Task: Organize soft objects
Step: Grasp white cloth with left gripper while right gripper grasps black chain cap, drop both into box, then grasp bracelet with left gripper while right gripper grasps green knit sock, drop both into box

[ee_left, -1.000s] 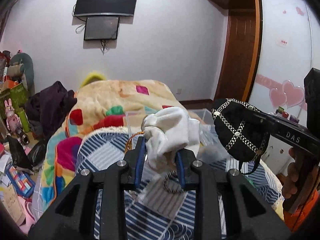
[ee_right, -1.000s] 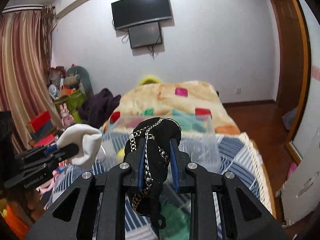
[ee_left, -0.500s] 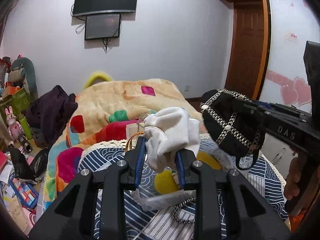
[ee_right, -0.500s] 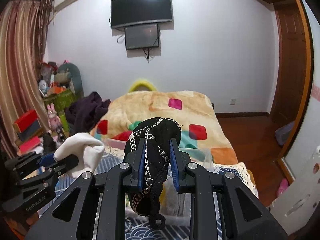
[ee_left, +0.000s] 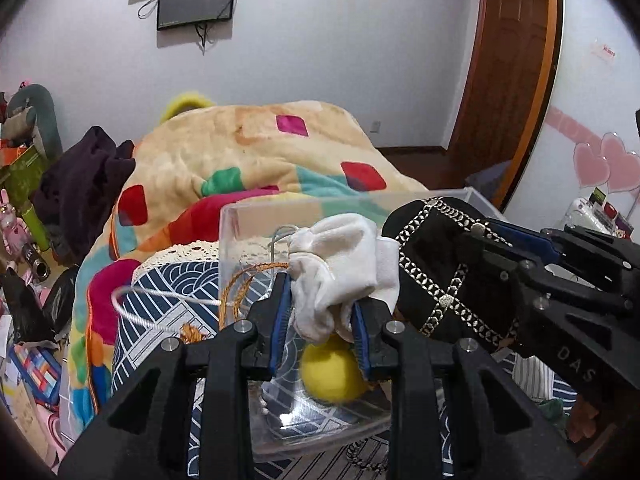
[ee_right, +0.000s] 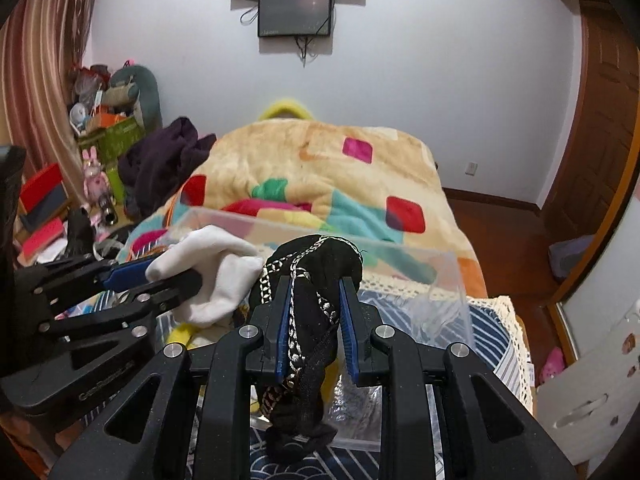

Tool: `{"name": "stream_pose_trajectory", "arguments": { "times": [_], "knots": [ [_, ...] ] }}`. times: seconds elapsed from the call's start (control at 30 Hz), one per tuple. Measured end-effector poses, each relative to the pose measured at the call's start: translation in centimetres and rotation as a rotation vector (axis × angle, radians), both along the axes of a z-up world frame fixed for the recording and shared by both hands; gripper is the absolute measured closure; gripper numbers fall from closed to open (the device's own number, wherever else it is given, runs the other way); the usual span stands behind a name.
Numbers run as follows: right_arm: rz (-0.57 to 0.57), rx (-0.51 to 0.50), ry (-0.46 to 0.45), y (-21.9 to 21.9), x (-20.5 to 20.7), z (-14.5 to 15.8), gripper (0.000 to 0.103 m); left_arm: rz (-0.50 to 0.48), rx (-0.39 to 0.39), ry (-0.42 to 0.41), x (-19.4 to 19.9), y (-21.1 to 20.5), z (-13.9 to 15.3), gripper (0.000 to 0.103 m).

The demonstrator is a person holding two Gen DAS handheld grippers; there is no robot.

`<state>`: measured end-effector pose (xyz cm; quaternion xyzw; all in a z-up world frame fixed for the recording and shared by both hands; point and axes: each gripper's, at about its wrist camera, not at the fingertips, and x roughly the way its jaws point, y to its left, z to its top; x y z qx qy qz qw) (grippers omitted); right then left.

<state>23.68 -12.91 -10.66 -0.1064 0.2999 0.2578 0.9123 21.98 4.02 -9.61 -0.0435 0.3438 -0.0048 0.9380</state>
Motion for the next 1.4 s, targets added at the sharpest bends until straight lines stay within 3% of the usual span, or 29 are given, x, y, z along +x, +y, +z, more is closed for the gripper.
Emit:
{"name": "stream_pose_trajectory", "arguments": {
  "times": [0.2, 0.4, 0.47, 0.57, 0.7, 0.9, 1.03, 1.2, 1.4],
  "knots": [
    [0.007, -0.027, 0.017, -0.1, 0.2, -0.2, 0.080, -0.009, -0.013, 0.011, -0.3, 0.0, 0.1, 0.073],
    [0.004, -0.022, 0.027, -0.5, 0.2, 0.0, 0.062, -0.018, -0.024, 0.015, -1.0, 0.1, 0.7, 0.067],
    [-0.004, -0.021, 0.010, -0.9, -0.2, 0.4, 0.054, -0.016, -0.022, -0.006, -1.5, 0.1, 1.2, 0.057],
    [-0.012, -0.012, -0.036, -1.4, -1.1, 1.2, 0.044, -0.015, -0.025, -0.043, -2.7, 0.1, 2.2, 0.054],
    [-0.011, 0.015, -0.088, -2.4, -2.4, 2.6, 0.041, -0.028, -0.023, -0.088, -4.5, -0.1, 3.7, 0.051],
    [-0.018, 0.057, -0.158, -3.5, -4.7, 3.9, 0.022, -0.042, -0.019, -0.163, -7.5, -0.6, 5.7, 0.039],
    [-0.016, 0.066, -0.173, -4.2, -6.0, 3.8, 0.020, -0.039, -0.007, -0.184, -9.1, -1.0, 6.0, 0.020],
    [-0.042, 0.059, -0.142, -5.2, -6.8, 2.6, 0.020, -0.039, -0.013, -0.120, -10.1, -0.9, 4.2, 0.016],
    [-0.061, 0.055, -0.027, -6.3, -6.7, -0.5, 0.020, -0.052, 0.022, -0.023, -10.6, -1.6, 0.9, 0.016]
  ]
}}
